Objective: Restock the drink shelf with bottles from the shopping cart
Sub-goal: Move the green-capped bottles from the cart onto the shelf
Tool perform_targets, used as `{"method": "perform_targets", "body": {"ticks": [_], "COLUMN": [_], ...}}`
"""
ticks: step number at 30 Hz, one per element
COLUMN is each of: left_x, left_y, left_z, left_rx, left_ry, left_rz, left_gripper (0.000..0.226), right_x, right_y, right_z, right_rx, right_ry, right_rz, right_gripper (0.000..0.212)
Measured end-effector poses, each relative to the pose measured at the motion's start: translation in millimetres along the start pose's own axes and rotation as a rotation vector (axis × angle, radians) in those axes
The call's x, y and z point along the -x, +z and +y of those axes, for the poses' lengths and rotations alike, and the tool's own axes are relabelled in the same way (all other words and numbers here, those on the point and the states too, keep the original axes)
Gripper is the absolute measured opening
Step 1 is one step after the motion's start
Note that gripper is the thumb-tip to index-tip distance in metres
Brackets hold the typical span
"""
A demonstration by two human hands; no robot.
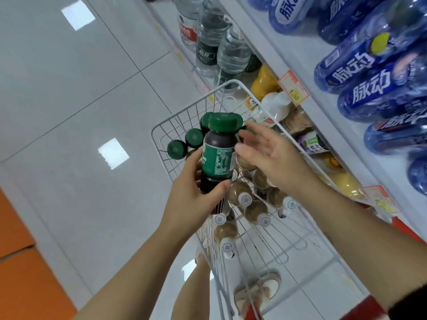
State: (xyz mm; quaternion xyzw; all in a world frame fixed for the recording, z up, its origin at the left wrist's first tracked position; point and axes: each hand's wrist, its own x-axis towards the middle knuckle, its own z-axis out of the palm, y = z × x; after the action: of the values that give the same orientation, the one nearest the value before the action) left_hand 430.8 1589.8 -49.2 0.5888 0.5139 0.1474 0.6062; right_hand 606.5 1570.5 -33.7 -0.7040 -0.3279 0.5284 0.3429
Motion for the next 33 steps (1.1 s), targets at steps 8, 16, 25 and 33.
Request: {"method": "perform_targets", "body": {"ticks": [8,16,25,33], "left_x": [-1.1,-1.4,20.3,80.2], "left_y": [-15.9,-13.4,8.1,56.5], "left_z": [-24.7,-31.9,23.0,132.0], "left_rx": [0.041,0.045,0.059,0.096], "left_ry": [-0.087,-0.082,-0.007,0.236], "left_rz": [0.157,0.164,0.178,0.085], "left_gripper": [0.061,0.064,0.059,0.06], "right_x": [-78.1,-91.3,30.6,185.3], "right_y": [6.2,27.9,-19.4,-94.1], "right_z": [69.0,77.1,16.1,-72.6], "right_rx": [0.514,0.527,0.193,-0.087], "right_ry": [0.212,0.144,-0.21,-0.452], "right_rz": [0.21,0.555,0.519,0.591], "right_gripper": [0.065,0.037,0.039,0.038]}}
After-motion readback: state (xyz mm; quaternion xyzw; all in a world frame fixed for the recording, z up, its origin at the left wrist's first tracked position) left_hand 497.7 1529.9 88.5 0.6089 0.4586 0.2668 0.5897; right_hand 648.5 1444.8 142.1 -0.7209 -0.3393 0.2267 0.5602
